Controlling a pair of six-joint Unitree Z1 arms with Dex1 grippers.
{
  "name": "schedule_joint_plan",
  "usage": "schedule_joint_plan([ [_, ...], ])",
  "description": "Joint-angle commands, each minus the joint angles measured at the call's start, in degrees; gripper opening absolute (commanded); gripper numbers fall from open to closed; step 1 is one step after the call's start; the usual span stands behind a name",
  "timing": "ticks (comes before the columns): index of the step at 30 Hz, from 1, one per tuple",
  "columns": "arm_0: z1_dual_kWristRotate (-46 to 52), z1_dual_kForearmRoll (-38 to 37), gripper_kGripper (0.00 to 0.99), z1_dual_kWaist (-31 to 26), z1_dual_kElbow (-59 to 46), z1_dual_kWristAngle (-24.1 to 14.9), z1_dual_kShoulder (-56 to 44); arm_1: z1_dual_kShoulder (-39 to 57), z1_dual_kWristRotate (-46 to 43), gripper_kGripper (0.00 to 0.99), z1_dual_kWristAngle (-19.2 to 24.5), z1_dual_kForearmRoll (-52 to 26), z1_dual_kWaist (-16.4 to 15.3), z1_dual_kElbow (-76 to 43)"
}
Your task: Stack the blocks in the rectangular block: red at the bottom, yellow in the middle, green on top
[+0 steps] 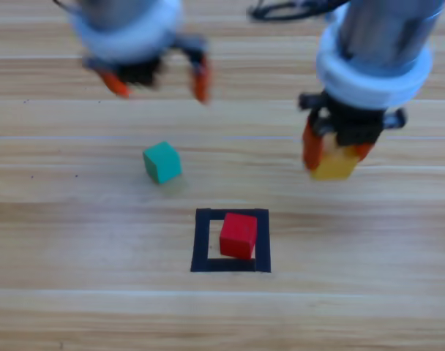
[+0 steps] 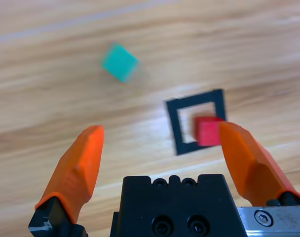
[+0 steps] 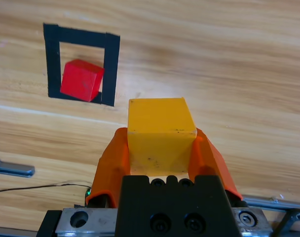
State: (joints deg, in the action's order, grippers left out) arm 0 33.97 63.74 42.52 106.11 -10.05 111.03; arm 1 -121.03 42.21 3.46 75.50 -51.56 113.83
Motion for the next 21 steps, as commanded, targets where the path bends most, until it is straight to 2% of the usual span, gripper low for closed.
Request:
schedule_joint_plan([
  [1,-14.73,2.44,0.99,-18.17,-2.31,4.86,-3.19,-8.08,2.79,0.0,-1.44,1.05,-3.46,2.71],
  [3,-19.65,3.06,0.99,-23.27,-2.57,8.03,-2.57,-9.92,3.76,0.0,-2.76,1.05,-3.46,4.38],
  [7,-26.33,4.82,0.99,-28.37,-0.11,12.24,1.21,-13.53,5.61,0.0,-5.31,2.37,-3.46,8.86],
  [11,-30.81,6.92,0.99,-28.54,3.93,12.6,5.69,-18.1,8.59,0.0,-7.77,6.32,-3.46,16.16],
  [21,-39.78,12.55,0.99,-26.35,14.48,12.51,15.18,-21.17,16.59,0.0,-8.91,7.11,-3.89,20.55],
])
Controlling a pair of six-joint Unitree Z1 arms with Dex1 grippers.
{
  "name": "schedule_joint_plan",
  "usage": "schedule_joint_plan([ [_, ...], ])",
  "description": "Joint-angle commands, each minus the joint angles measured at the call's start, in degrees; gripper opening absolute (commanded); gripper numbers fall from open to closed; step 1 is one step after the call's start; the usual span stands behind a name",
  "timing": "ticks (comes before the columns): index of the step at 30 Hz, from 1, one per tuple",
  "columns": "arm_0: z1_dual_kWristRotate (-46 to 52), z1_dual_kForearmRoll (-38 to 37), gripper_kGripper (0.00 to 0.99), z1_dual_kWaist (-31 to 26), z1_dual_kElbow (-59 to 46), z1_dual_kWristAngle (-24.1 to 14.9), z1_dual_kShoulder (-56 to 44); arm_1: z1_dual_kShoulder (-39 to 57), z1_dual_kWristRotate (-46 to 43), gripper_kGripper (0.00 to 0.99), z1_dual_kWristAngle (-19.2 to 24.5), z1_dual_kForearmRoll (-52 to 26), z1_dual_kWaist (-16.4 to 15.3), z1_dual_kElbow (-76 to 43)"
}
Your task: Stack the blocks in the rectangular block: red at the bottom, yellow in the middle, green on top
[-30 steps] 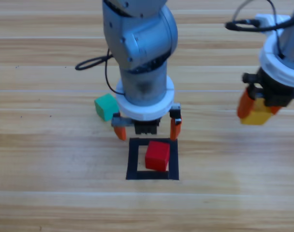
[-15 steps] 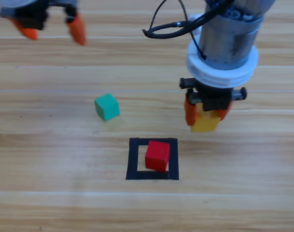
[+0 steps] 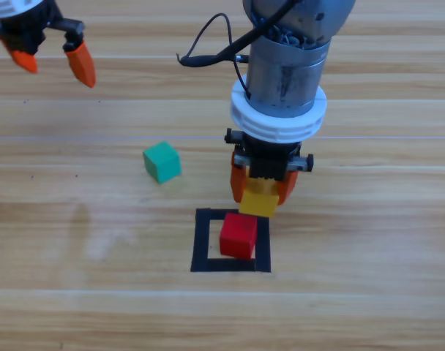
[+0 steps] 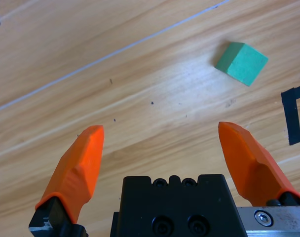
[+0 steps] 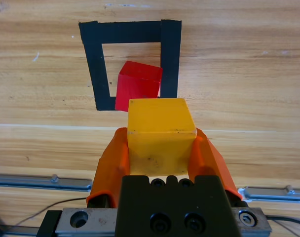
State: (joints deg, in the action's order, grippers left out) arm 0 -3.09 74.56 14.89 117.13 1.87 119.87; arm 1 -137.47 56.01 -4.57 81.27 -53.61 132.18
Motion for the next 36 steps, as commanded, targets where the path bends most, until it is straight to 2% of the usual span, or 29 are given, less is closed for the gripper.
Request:
schedule_joint_plan([
  [1,-3.15,1.91,0.99,1.81,3.98,0.59,6.95,-5.09,3.32,0.0,-0.96,1.35,-1.94,2.64],
  [20,-7.63,4.9,0.99,9.11,11.1,-0.9,15.21,-12.39,6.75,0.0,-1.84,3.72,-2.46,10.11],
  [31,-6.31,5.69,0.99,9.55,11.98,-2.05,16.01,-14.23,6.84,0.0,-2.02,3.99,-2.46,11.25],
  [32,-6.22,5.69,0.99,9.55,11.98,-2.14,16.01,-14.41,6.84,0.04,-2.02,3.99,-2.46,11.34],
  [33,-6.13,5.69,0.99,9.55,11.98,-2.14,16.01,-14.67,6.75,0.227,-2.02,3.99,-2.46,11.69],
  [34,-6.13,5.69,0.99,9.55,11.98,-2.14,16.01,-15.02,6.75,0.643,-2.02,4.52,-2.46,12.22],
  [35,-6.13,5.69,0.99,9.55,11.98,-2.14,16.01,-15.02,6.57,0.937,-2.02,4.52,-2.46,12.22],
  [36,-6.13,5.69,0.99,9.55,11.98,-2.14,16.01,-14.94,6.31,0.99,-2.02,4.52,-2.46,12.31],
])
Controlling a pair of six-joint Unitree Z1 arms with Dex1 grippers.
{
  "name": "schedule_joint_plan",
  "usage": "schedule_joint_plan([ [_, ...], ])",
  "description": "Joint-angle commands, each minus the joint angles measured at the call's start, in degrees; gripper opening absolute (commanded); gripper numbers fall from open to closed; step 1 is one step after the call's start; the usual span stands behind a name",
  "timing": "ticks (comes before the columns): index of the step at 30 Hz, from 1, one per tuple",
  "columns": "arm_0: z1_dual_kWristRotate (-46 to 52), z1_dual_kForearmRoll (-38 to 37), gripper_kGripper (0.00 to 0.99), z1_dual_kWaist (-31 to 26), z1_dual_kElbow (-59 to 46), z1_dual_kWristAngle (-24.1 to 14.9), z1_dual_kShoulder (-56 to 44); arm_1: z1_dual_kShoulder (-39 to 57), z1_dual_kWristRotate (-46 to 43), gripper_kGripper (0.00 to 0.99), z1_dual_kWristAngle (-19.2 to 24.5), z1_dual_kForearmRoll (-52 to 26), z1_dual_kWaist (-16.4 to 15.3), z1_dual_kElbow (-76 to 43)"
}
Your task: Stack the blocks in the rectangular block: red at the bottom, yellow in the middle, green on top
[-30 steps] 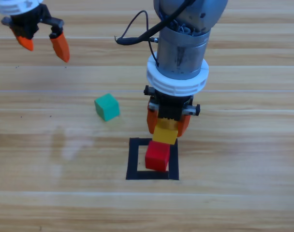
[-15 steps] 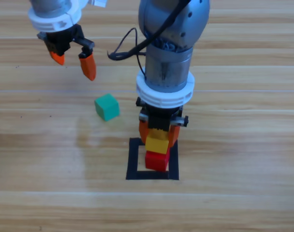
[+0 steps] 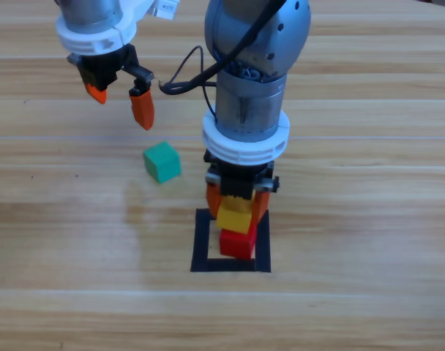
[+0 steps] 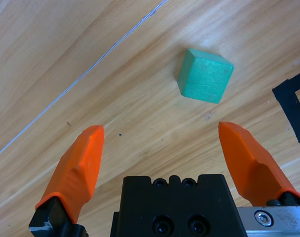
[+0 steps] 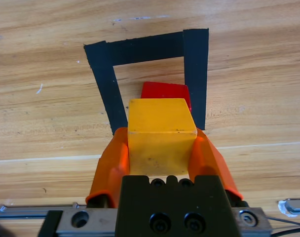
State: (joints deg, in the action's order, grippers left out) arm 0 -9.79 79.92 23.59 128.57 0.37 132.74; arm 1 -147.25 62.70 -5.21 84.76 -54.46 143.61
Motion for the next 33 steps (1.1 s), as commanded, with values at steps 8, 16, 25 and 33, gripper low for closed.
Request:
schedule_joint_plan([
  [8,0.56,0.33,0.99,0.75,0.63,-0.64,3.58,3.55,-5.57,0.99,0.64,1.11,-1.53,0.97],
  [16,1.44,0.33,0.99,1.37,0.71,-1.43,4.54,21.22,-25.79,0.99,6.35,1.03,-0.74,-2.54],
  [25,5.83,-0.03,0.986,9.02,2.21,-3.27,8.76,51.63,-45.74,0.99,-3.23,-27.54,8.58,-47.28],
  [33,7.5,-0.38,0.973,10.6,2.91,-3.89,10.87,68.15,-61.03,0.99,-5.95,-51.18,9.72,-79.62],
])
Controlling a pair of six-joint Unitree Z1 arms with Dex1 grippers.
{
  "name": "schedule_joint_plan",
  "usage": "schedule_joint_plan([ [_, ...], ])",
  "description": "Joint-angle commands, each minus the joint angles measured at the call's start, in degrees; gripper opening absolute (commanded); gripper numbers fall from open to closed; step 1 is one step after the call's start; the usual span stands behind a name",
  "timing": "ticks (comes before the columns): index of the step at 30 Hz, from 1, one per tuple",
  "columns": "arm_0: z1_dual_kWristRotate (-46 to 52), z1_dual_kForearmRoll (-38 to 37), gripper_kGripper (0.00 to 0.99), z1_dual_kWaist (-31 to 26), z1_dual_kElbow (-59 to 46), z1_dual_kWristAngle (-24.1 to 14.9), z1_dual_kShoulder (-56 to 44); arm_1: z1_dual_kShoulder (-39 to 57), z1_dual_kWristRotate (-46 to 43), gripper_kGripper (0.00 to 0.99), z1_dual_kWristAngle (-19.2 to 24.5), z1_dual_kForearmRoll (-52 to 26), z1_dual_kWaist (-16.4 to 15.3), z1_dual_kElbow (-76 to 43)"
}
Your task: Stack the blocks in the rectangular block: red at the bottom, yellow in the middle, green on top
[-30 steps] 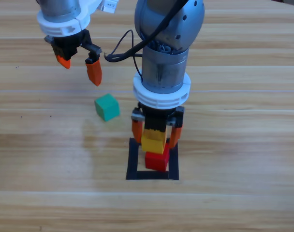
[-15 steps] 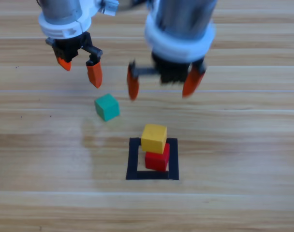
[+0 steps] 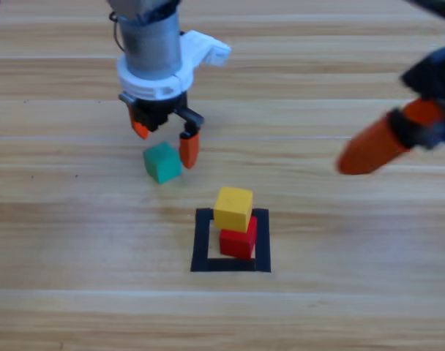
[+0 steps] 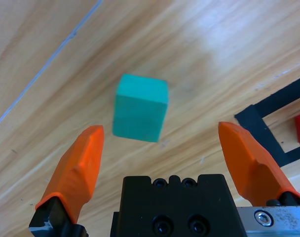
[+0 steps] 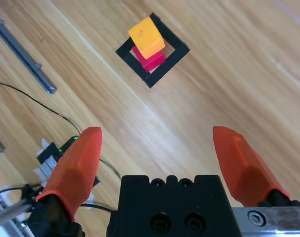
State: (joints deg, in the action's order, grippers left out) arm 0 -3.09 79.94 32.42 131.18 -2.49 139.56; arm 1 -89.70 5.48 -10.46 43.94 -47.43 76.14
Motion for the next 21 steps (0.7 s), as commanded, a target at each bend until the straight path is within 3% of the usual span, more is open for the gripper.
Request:
schedule_joint_plan([
  [1,1.07,-0.48,0.971,1.77,0.3,-1.2,4.31,12.88,-5.21,0.99,-0.79,-14.23,2.6,-16.2],
  [6,1.86,-0.92,0.971,1.51,0.39,-2.17,6.07,15.25,-7.76,0.99,0.09,-15.64,2.6,-19.01],
  [19,2.3,-2.42,0.945,0.36,0.3,-3.57,8.45,11.21,-9.17,0.99,-5.18,-16.26,2.6,-19.36],
  [21,2.12,-2.42,0.887,-0.25,-0.14,-3.57,8.27,11.21,-9.26,0.989,-5.27,-16.34,2.6,-19.45],
])
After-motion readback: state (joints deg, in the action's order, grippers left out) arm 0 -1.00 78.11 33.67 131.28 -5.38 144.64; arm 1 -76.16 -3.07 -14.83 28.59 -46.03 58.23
